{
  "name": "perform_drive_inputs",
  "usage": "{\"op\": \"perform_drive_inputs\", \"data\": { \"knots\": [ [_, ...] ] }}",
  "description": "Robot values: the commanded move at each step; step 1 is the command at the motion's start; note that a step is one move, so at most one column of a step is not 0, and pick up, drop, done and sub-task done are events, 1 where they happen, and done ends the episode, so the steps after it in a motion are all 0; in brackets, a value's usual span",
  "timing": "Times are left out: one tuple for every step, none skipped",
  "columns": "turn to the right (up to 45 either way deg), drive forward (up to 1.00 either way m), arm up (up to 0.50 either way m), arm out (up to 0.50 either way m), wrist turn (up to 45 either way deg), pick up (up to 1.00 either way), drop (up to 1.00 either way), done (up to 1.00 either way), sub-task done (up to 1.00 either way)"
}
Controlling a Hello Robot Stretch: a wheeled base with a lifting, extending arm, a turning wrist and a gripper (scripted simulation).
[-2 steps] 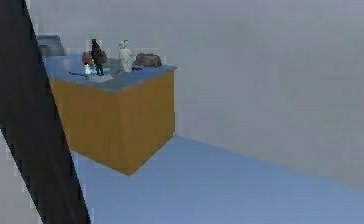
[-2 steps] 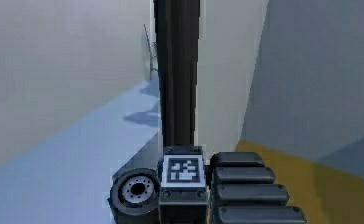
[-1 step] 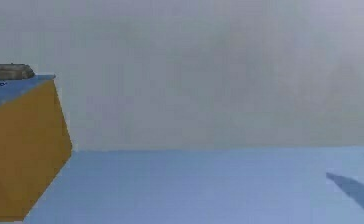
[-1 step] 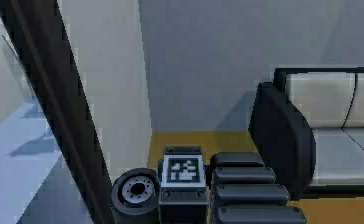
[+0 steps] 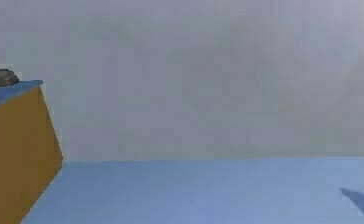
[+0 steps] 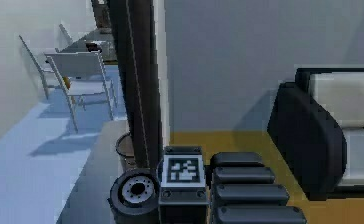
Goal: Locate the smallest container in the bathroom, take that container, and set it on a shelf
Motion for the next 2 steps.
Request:
{"op": "perform_drive_inputs", "data": {
  "knots": [
    [21.0, 0.0, 0.0, 0.0, 0.0, 0.0, 0.0, 0.0, 0.0],
    [0.0, 1.0, 0.0, 0.0, 0.0, 0.0, 0.0, 0.0, 0.0]
  ]
}}
